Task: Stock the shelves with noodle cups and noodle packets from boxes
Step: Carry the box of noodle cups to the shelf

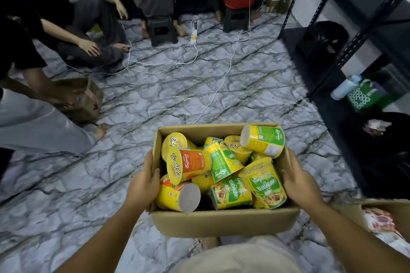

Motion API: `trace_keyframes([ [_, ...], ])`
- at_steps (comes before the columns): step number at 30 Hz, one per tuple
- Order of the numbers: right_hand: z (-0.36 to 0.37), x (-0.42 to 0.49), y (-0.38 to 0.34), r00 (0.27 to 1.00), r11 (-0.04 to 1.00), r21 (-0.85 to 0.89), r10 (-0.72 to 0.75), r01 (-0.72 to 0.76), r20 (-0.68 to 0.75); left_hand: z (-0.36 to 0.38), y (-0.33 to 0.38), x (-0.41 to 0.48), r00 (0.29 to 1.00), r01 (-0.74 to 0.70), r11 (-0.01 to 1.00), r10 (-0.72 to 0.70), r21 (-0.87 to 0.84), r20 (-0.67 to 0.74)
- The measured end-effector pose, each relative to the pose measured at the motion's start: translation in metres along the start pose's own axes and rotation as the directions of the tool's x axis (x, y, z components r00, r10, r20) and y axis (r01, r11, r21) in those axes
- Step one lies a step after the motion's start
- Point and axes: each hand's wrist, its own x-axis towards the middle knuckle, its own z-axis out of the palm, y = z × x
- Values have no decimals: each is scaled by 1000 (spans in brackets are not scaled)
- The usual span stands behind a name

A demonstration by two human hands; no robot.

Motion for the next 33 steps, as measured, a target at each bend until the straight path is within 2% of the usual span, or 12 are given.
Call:
trace_keyframes([
  [10,-3,94,-36,1000,999,32,27,-27,8,-14,38,100,1000,-7,1000,7,-1,19],
  [19,-21,210,-54,995,991,81,103,-102,-5,-24,125,219,999,-42,996,41,83,17],
  [26,-47,273,-49,979,976,138,181,-168,-91,-24,208,303,982,-188,976,183,113,56],
  [30,-53,288,-38,950,947,206,277,-246,-140,-11,254,357,950,-298,944,280,138,141],
  [33,-55,289,-31,900,903,259,395,-344,-184,4,304,394,907,-395,902,354,174,227],
])
